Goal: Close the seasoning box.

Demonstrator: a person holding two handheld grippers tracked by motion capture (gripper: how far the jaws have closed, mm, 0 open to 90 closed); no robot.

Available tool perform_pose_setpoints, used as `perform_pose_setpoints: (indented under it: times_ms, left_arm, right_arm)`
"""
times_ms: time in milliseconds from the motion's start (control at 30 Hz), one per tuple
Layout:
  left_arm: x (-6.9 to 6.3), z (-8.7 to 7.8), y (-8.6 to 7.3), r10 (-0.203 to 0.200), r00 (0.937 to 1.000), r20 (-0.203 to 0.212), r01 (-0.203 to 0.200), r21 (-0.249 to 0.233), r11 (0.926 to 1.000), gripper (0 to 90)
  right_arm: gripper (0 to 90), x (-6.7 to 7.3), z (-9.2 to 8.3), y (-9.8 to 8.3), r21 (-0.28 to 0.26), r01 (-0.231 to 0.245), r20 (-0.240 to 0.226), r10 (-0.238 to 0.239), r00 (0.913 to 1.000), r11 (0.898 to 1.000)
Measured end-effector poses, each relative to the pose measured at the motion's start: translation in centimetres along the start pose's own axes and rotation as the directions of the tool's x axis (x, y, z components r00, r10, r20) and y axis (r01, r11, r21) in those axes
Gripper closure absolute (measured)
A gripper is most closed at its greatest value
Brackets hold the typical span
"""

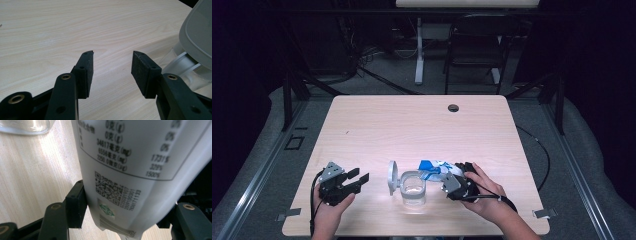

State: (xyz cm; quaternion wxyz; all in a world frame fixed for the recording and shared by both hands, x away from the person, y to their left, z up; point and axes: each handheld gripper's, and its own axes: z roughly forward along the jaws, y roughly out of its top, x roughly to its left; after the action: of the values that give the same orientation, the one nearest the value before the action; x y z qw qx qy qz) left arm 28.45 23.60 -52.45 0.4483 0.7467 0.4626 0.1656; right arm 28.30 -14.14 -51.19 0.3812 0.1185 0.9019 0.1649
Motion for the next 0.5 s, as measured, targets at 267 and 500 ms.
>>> perform_pose_setpoints:
  times_ms: [267,500]
  left_arm:
    - [0.02,0.05,-0.03,0.001,1.0000,0.000,-0.001,-0.002,1.0000,52.5]
    - [0.03,0.03,-0.01,0.003,1.0000,0.000,-0.003,-0.001,1.0000,52.5]
  right_arm:
    - [39.1,-0.12,-0.03,0.24,-0.002,0.022,-0.003,-0.022,0.9998,1.000]
    - [39.1,-0.09,-0.16,0.42,0.020,0.059,0.010,-0.059,0.9982,0.998]
